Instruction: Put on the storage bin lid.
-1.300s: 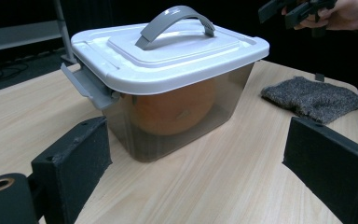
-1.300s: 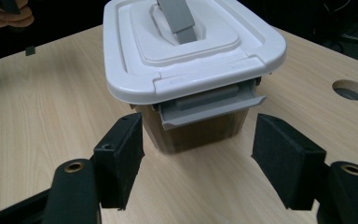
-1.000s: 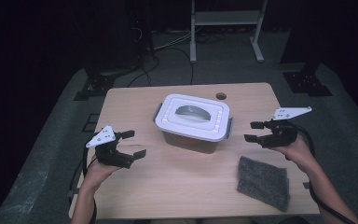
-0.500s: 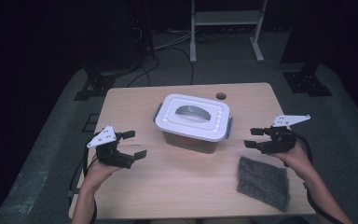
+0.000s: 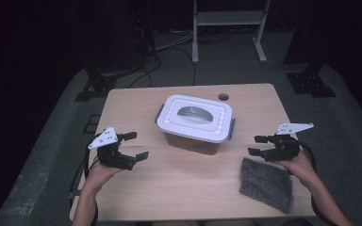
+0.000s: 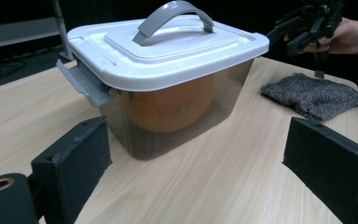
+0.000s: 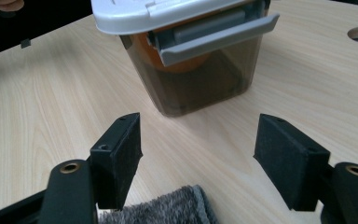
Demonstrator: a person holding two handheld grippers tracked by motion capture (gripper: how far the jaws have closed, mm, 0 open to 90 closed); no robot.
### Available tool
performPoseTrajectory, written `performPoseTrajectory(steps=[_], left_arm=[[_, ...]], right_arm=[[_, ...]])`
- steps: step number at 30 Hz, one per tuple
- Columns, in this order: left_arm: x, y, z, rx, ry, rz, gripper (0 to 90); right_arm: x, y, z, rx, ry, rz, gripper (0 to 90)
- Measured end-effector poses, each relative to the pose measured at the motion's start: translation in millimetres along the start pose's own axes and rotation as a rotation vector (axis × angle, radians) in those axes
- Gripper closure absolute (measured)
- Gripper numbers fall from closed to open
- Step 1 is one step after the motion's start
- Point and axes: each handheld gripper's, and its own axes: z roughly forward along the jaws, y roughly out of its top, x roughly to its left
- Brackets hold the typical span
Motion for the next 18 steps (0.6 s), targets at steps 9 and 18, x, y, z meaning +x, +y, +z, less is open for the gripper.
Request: performPoseTrajectory(steps=[9, 18], left_arm=[[0.3, -0.3, -0.2, 0.001, 0.002, -0.001, 6.6], [0.3, -0.5, 0.2, 0.002, 0.0, -0.002, 6.5]], right_arm=[[-0.1, -11.2, -0.9, 0.007, 0.001, 0.019, 30.2], [-0.4, -21.3, -2.7, 0.009, -0.002, 0.035, 30.2]])
